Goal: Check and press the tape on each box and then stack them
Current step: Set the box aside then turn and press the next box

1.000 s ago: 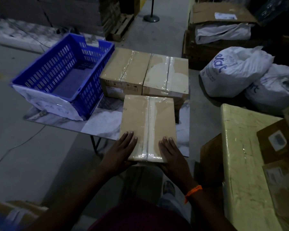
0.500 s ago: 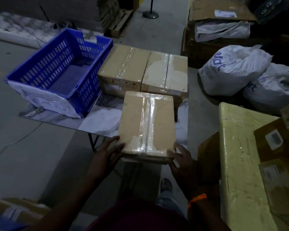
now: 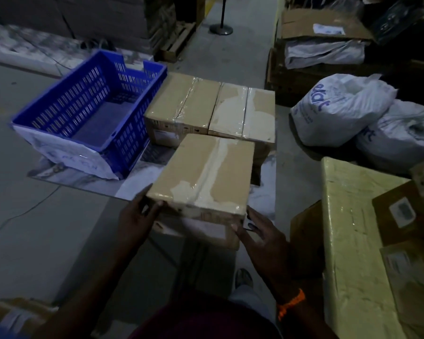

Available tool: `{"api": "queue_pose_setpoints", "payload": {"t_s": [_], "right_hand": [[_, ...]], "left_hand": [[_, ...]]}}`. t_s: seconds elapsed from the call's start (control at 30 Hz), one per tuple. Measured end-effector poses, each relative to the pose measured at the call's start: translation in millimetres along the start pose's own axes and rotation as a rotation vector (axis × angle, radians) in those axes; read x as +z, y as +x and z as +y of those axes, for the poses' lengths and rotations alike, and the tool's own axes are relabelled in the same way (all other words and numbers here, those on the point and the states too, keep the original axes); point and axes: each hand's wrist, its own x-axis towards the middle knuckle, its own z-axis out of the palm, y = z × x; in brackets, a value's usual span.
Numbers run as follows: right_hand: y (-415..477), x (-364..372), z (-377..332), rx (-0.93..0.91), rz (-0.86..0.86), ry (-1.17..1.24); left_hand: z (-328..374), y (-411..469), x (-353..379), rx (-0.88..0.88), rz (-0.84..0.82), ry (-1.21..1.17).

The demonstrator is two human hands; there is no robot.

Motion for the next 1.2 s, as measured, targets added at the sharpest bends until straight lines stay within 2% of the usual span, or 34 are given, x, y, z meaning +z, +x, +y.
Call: {"api": "queue_pose_setpoints", "payload": {"t_s": [0.13,0.2,0.3,0.43,0.5,0.63,0.7,0.8,0.9,1.0,1.07,1.2], "right_hand": [[12.1,15.9,-32.2,-0.203,0.061,-0.044],[19.6,24.5,-44.3,-0.302,-0.003,-0.091],[31.2,39.7,-51.6,-0.422,-0.129,-0.203],[47.3,69.2,-40.8,-0.501,-0.352,-0.434],[55.0,86.8,-32.7,-0.515,-0.409,-0.503],[72.1,109.3,-22.4,-0.535,-0.373,-0.545],[82.9,108.9,-22.5,-0.538,-0.328,-0.452],[96.9,95.0,-21.6,-0.392,-0.115,-0.334],[114.2,65.5,-10.3,-0.037,0.088,-0.409],[127.0,34.6,4.8,0.268,0.093,-0.271],[126.5,22.0,12.7,0.31,0.022,-0.14],[115.9,12.9,15.0,0.234,0.073,-0.187]], "left_hand": [[-7.3,41.5,-20.1,-0.076,-0.125,-0.229],[-15.2,60.4,-16.4,-0.188,-0.166,-0.307],[-28.8,89.9,-5.9,-0.289,-0.142,-0.365],[-52.5,116.7,-4.1,-0.272,-0.06,-0.194],[-58.7,114.2,-7.6,-0.254,-0.035,-0.141],[-16.3,74.2,-15.5,-0.169,-0.034,-0.192],[-2.9,59.7,-17.7,-0.198,-0.022,-0.251],[7.9,47.2,-17.7,-0.23,0.048,-0.328],[5.1,40.1,-16.9,-0.14,0.05,-0.166],[9.0,39.5,-12.4,-0.126,0.08,-0.073],[12.8,41.1,-9.1,-0.104,0.137,0.014],[26.0,51.2,-8.4,-0.052,0.218,0.153]]}}
